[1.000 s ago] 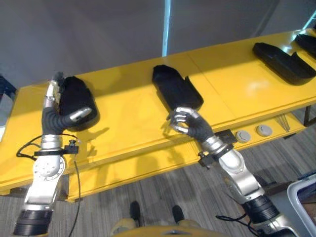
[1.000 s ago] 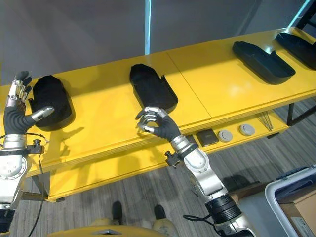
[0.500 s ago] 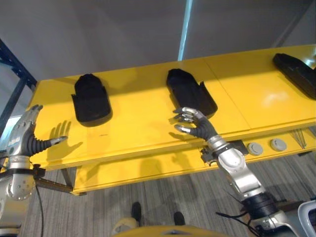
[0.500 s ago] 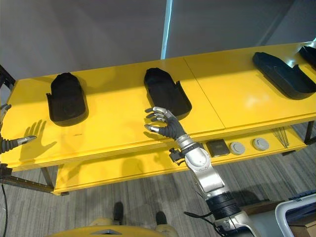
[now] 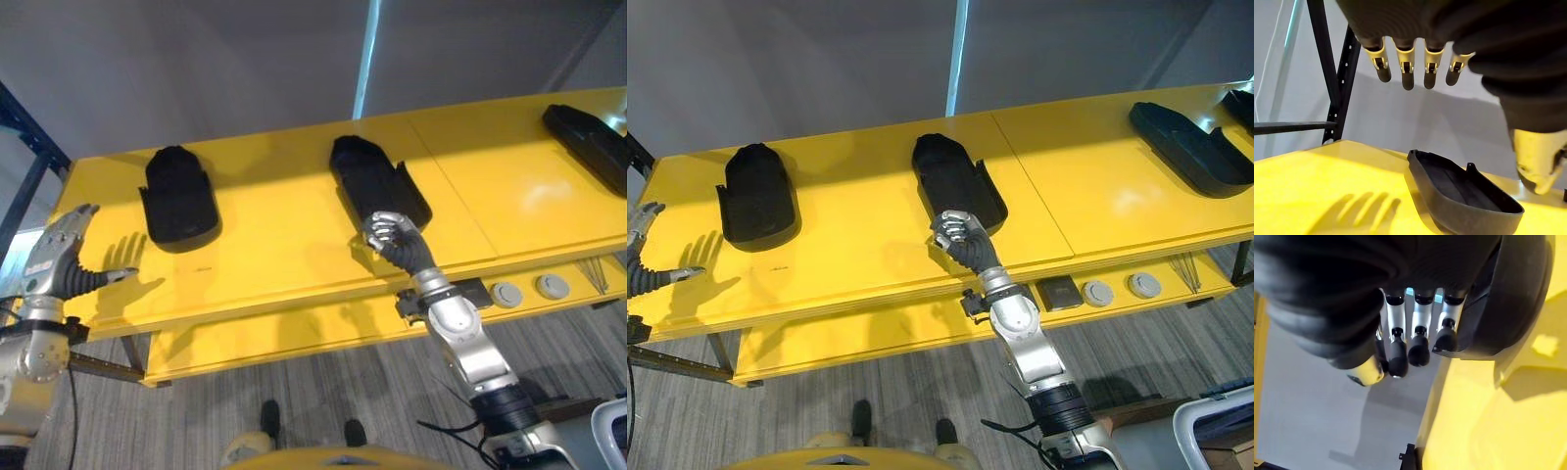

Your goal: Move parts from the plastic box to the shelf.

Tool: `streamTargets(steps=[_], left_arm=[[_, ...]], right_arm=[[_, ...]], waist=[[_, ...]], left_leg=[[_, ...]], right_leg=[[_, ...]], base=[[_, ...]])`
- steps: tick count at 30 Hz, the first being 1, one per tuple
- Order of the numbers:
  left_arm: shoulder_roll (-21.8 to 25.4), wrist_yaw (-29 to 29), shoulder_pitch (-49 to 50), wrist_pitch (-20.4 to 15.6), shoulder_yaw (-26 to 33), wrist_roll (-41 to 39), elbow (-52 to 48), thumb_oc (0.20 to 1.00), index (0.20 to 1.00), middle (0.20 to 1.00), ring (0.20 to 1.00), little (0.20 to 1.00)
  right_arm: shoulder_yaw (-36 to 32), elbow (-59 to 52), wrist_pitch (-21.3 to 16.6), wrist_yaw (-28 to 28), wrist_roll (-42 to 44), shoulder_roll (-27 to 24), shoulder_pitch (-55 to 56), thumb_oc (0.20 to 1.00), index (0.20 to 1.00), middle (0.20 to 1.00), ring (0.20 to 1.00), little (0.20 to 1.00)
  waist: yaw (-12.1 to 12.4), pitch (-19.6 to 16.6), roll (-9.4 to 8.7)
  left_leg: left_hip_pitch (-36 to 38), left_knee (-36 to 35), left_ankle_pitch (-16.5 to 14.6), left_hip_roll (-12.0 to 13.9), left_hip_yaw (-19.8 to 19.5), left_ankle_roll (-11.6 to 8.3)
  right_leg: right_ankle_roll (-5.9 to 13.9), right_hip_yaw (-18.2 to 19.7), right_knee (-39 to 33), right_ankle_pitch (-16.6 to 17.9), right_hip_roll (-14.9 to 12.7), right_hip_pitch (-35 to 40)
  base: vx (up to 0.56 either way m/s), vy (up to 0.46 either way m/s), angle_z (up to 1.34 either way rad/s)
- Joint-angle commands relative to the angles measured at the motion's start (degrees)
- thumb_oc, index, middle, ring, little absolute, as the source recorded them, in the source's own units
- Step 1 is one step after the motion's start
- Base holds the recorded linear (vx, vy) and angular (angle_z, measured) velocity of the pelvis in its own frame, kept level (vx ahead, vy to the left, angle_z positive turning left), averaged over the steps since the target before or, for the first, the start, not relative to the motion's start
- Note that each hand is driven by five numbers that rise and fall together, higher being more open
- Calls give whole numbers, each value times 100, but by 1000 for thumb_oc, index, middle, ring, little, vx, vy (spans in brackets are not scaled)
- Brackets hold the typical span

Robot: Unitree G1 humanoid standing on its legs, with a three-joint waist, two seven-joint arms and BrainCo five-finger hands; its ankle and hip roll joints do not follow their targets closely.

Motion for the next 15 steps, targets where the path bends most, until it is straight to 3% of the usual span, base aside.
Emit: streamTargets(steps=[1,7,15], left_arm=[[226,237,-442,-91,23,-236,87,1000,1000,1000,1000,1000],[250,434,-682,-178,-240,-340,93,1000,1000,1000,1000,1000],[154,686,-873,-395,-326,-560,-64,1000,1000,1000,1000,1000]], right_arm=[[-199,-174,-157,-239,-190,92,-247,200,200,200,200,200],[-94,151,-104,-532,-377,105,-557,200,200,200,200,200],[-26,347,-126,-704,-421,131,-738,200,200,200,200,200]], waist=[[67,96,-151],[109,319,-79],[113,309,23]], left_leg=[[259,810,-1347,99,225,-48],[85,766,-1246,160,225,-105],[27,705,-1194,184,245,-128]], right_leg=[[323,-181,645,-824,-186,-209],[311,-213,639,-799,-138,-405],[297,-219,583,-776,-109,-478]], base=[[-13,-43,-1],[-19,-48,1],[-2,-13,0]])
